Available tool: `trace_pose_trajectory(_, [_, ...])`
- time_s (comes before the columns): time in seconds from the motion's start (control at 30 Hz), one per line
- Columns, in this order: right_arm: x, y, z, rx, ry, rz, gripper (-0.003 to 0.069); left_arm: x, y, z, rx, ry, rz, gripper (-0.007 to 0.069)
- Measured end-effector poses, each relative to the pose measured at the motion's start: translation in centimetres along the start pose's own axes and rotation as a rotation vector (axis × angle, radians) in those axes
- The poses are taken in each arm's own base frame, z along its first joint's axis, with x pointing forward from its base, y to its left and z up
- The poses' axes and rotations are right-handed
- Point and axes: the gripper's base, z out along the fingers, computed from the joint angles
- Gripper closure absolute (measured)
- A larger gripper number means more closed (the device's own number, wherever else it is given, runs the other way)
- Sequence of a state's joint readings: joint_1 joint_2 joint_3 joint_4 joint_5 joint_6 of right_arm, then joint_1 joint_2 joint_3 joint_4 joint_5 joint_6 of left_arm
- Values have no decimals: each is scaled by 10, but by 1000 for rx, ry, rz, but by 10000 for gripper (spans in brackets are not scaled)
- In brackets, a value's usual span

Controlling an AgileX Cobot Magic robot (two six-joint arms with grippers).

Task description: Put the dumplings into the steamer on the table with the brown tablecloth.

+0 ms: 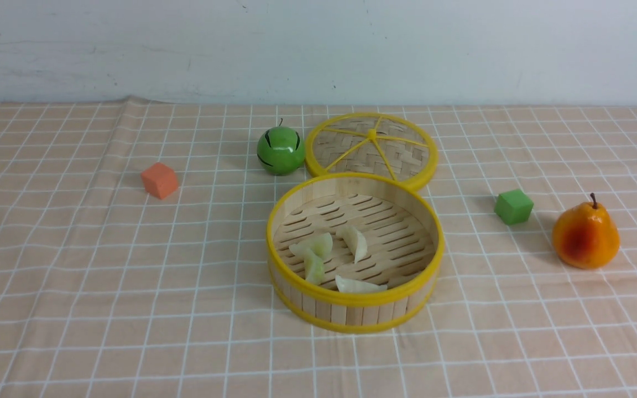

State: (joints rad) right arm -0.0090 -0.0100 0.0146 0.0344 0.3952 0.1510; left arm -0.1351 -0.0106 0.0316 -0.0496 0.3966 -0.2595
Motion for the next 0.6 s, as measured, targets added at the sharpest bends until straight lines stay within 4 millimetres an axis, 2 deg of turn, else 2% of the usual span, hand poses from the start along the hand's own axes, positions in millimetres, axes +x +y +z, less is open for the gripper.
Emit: trace_pose_trajectory(0.6, [0, 0, 0, 0, 0, -1, 520, 0, 0, 0, 0, 1, 0, 626])
